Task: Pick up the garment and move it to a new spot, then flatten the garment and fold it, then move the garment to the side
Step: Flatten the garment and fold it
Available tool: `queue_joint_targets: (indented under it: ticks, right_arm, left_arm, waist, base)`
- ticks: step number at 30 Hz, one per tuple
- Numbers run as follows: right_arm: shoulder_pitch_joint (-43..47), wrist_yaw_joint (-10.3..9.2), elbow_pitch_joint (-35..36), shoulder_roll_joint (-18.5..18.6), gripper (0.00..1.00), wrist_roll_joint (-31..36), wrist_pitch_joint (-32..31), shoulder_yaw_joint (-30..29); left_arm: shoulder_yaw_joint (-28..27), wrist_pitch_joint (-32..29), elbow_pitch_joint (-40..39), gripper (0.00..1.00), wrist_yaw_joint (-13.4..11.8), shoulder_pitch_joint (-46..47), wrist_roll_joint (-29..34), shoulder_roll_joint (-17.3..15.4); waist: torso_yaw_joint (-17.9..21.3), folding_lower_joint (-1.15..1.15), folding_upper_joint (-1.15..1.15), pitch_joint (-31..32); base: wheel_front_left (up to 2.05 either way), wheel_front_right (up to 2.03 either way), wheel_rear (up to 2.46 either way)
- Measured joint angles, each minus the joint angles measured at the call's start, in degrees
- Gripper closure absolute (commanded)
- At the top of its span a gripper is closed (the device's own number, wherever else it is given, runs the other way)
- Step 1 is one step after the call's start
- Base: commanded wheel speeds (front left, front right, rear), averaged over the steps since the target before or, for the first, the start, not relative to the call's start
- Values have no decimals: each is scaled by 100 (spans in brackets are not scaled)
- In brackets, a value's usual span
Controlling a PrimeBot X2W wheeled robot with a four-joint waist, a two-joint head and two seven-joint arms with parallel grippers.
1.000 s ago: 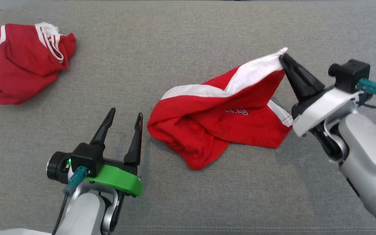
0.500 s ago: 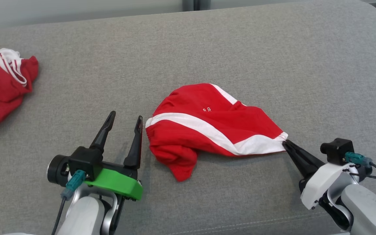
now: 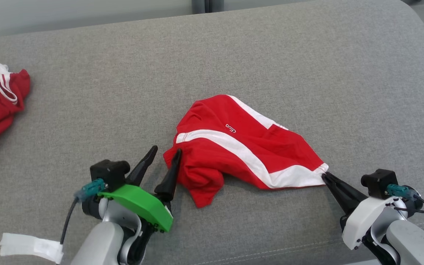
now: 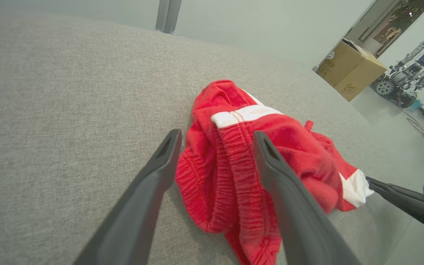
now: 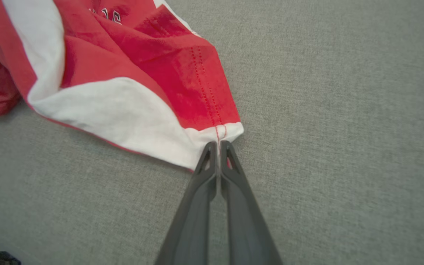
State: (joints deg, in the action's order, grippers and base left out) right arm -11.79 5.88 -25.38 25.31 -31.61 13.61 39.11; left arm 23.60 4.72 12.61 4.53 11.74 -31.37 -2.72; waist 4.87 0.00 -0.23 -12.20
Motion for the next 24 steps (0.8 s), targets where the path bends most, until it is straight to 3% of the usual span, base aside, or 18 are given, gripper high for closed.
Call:
queue_joint_targets:
  ticks: [5, 13, 24]
  right_arm:
    - [38, 1, -32, -2, 100, 27, 7, 25]
    - [55, 1, -32, -38, 100, 44, 31, 48]
    - [55, 2, -27, -85, 100, 78, 33, 48]
  left_arm:
    - [-109, -548, 243, 0, -1, 344, -514, 10]
    - [112, -1248, 482, 0, -62, 967, -517, 21]
    - [310, -2121, 795, 0, -424, 1301, -655, 24]
  waist:
    - [-29, 0, 0, 16]
    - [-42, 0, 0, 34]
    - [-16, 0, 0, 6]
  base:
    - [0, 0, 0]
    - [0, 0, 0]
    - [0, 0, 0]
